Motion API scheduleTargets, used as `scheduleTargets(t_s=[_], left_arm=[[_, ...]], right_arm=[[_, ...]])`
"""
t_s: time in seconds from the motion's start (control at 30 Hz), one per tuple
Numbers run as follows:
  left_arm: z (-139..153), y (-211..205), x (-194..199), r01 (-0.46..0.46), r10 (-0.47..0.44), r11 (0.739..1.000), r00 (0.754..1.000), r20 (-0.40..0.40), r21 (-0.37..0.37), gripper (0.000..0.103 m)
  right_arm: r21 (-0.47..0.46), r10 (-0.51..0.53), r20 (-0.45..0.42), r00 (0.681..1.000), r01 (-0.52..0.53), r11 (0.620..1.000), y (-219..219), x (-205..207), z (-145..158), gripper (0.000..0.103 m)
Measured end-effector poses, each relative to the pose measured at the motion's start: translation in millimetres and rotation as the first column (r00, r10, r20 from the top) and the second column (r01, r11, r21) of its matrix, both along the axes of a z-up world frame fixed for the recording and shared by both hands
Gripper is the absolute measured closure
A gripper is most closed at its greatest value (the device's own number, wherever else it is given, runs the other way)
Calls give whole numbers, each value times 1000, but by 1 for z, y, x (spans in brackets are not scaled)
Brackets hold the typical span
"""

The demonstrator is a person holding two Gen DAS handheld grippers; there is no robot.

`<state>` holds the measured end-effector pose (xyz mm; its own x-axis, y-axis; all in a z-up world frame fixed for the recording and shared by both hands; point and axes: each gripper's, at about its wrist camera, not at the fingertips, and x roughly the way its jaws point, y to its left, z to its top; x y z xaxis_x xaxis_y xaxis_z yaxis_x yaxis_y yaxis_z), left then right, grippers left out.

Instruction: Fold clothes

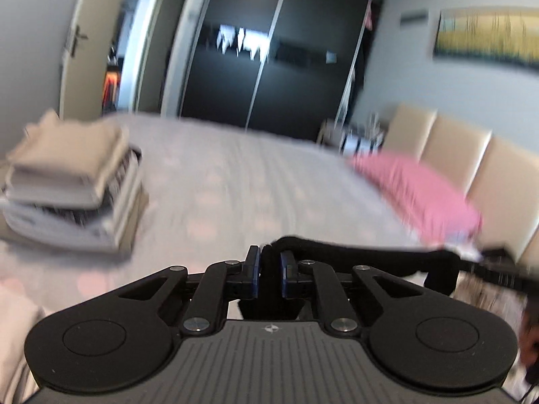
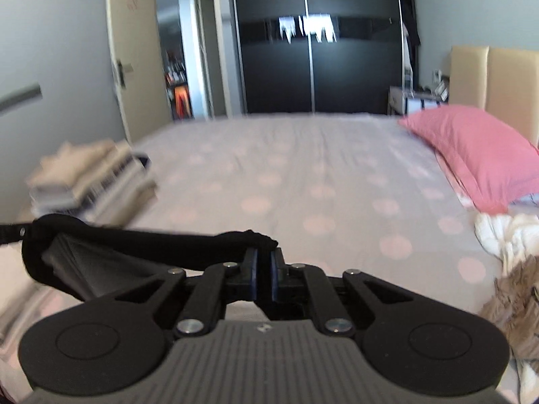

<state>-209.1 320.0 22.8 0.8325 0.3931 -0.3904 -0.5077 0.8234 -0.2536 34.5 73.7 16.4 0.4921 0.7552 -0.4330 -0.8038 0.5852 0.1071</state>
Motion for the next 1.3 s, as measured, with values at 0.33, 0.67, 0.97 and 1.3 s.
scheduleTargets(t_s=[0.33,0.67,0.97,1.3], left_arm=[[-20,0,32,76,-85,995,986,-141,-65,103],[-79,-14,52,153,-204,974,911,-359,-165,86],[-104,-29,66,190,-264,960,858,-441,-206,65],[-115,-31,90,129,-242,958,843,-481,-256,63]], right_arm=[[-121,-142,-8,990,140,983,-6,16,-10,94],[-324,-343,-195,919,270,907,-24,75,-72,87],[-293,-20,-185,983,-35,956,21,25,-81,61],[-363,211,-204,956,-274,891,68,-9,-128,50]])
